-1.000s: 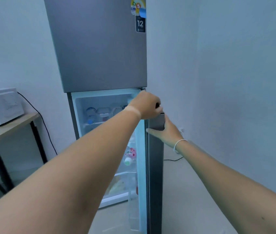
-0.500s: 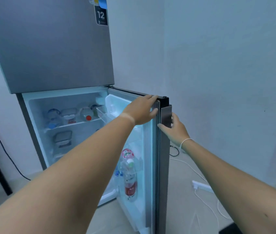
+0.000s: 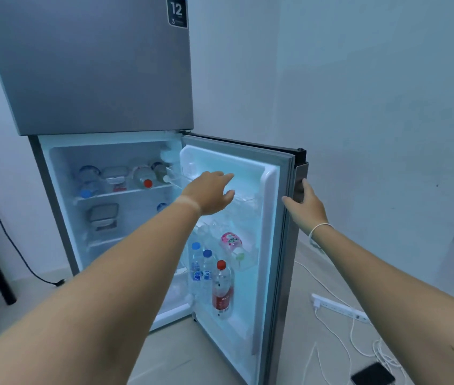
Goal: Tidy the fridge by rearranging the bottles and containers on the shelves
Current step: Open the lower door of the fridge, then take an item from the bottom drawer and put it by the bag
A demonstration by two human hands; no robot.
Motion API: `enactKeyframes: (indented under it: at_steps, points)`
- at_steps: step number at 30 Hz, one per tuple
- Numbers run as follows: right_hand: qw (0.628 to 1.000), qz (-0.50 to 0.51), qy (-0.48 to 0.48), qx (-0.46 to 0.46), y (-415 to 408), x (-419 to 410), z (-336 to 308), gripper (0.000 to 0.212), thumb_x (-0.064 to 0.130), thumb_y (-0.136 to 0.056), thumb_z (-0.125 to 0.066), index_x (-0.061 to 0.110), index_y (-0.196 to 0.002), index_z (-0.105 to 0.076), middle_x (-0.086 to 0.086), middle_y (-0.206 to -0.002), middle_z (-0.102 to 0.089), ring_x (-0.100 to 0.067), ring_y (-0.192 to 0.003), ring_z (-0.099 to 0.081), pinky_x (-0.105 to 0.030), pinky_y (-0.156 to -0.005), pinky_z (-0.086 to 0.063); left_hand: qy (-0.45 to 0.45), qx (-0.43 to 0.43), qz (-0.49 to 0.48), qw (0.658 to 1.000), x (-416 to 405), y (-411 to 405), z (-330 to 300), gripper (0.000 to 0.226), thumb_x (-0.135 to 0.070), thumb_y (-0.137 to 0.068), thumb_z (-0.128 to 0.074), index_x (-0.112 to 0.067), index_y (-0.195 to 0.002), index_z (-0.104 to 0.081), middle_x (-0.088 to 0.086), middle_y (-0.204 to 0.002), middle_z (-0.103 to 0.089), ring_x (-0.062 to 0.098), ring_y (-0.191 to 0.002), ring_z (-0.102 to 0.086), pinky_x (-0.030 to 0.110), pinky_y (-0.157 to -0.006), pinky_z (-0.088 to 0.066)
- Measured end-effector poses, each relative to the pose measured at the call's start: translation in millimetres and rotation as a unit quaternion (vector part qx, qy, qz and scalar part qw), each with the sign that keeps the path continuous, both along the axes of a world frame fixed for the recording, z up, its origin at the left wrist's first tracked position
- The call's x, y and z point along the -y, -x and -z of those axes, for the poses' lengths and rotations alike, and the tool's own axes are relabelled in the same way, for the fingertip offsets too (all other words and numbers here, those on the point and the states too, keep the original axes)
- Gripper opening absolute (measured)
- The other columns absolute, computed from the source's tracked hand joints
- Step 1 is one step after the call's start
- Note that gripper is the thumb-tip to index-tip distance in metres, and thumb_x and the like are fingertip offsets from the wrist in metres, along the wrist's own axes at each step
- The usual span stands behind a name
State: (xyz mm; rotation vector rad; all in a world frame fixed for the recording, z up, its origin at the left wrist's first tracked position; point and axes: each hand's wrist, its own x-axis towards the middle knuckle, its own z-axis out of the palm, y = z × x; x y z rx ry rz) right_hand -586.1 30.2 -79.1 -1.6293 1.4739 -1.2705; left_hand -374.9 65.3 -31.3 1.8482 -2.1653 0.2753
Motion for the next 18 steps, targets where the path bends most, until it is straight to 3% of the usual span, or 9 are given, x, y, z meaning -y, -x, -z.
enactKeyframes:
  at_steps: [7,13,18]
  points:
    - [0.977,0.103,0.181,-0.044,-38.6,-21.3,-12.1,0.045,0.015,-0.092,-0.045,0.015,-0.136,-0.047,-0.003,-0.148,-0.042,-0.021,-0.136,-0.04,-0.033,-0.109,-0.035,-0.02,-0.011,-0.048,0.999,-27.0,-56.8,17.0,0.053,-0.032,-0.098,-0.039,-0.014,-0.147,-0.032,0.009,-0.148,-0.042,0.029,-0.137,-0.038,0.043,-0.11,-0.037]
    - [0.95,-0.054,0.267,-0.15,-112.5,-42.2,-22.0,0.041,0.012,-0.091,-0.047,0.012,-0.132,-0.05,-0.004,-0.141,-0.05,-0.021,-0.132,-0.044,-0.03,-0.11,-0.034,-0.019,-0.013,-0.089,0.996,-53.1,-104.7,26.6,0.05,-0.031,-0.096,-0.041,-0.014,-0.143,-0.039,0.01,-0.145,-0.047,0.028,-0.132,-0.045,0.041,-0.106,-0.041]
    - [0.939,-0.153,0.22,-0.216,-167.2,-48.9,-8.6,0.044,0.022,-0.091,-0.05,0.015,-0.135,-0.047,-0.002,-0.141,-0.049,-0.021,-0.129,-0.046,-0.032,-0.107,-0.037,-0.022,-0.025,-0.129,0.991,-74.1,-135.6,33.8,0.045,-0.028,-0.096,-0.042,-0.009,-0.137,-0.046,0.014,-0.139,-0.052,0.032,-0.127,-0.048,0.045,-0.103,-0.043]
